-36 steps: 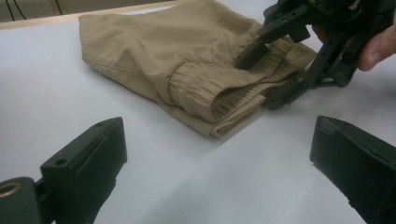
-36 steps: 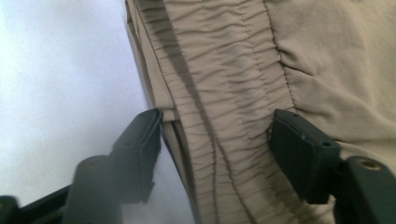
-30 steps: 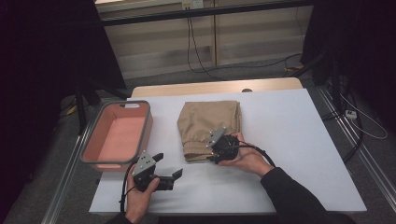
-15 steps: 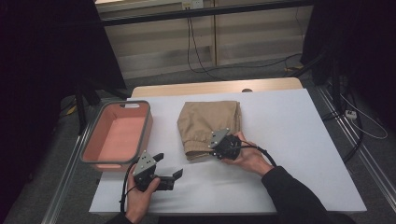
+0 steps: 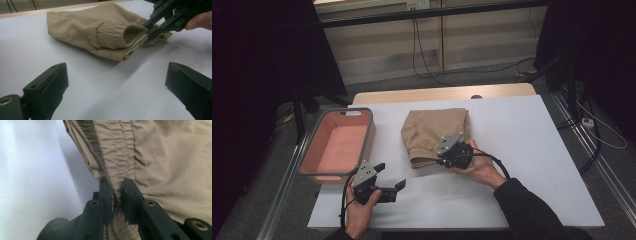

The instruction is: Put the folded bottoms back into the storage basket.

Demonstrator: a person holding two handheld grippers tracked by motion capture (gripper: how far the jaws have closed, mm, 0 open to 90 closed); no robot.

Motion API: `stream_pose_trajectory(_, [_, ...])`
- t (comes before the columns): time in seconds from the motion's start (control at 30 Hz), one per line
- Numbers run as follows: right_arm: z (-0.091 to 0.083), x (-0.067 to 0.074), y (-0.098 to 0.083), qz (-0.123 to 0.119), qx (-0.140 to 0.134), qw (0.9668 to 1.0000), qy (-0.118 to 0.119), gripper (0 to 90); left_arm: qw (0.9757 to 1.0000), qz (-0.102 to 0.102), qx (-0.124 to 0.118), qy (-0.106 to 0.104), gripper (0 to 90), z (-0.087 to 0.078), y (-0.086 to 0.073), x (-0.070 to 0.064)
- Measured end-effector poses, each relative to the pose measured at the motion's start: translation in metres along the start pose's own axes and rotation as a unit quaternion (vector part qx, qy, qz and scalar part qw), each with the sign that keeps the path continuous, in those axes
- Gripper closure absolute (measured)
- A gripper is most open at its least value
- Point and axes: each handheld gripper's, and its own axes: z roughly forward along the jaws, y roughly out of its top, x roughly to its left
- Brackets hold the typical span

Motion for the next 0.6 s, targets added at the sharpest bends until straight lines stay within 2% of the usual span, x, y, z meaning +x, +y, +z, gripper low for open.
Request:
stream_pose_trajectory(0.03, [-0.001,0.001,0.000,-0.001,-0.001,1.0000,0.002,79.3,1.0000,0.007,0.002,-0.001,5.7,0.000,0.001,0.000])
stream_pose_trajectory(0.37, [-0.005,0.009,-0.002,0.008,-0.012,0.9998,0.014,79.3,1.0000,0.001,-0.002,-0.004,7.2,0.001,0.010,0.000])
stream_pose_trajectory(0.4, [-0.005,0.010,-0.002,0.008,-0.010,0.9998,0.013,79.3,0.9999,0.006,-0.009,0.009,7.2,0.002,0.012,0.001])
stream_pose_trajectory(0.43, [-0.005,0.010,-0.002,0.008,-0.010,0.9998,0.013,79.3,0.9999,0.006,-0.009,0.009,7.4,0.002,0.012,0.001])
stream_pose_trajectory(0.47, [-0.007,0.012,-0.003,0.008,-0.011,0.9998,0.014,79.3,0.9996,0.004,-0.010,0.026,8.1,0.005,0.015,0.003])
stream_pose_trajectory(0.53, [-0.008,0.015,-0.004,0.013,-0.012,0.9997,0.015,79.3,0.9994,-0.007,-0.011,0.032,10.9,0.007,0.019,0.005])
stream_pose_trajectory(0.6, [-0.010,0.017,-0.005,0.011,-0.013,0.9997,0.016,79.3,0.9992,-0.006,-0.019,0.034,11.0,0.009,0.024,0.007])
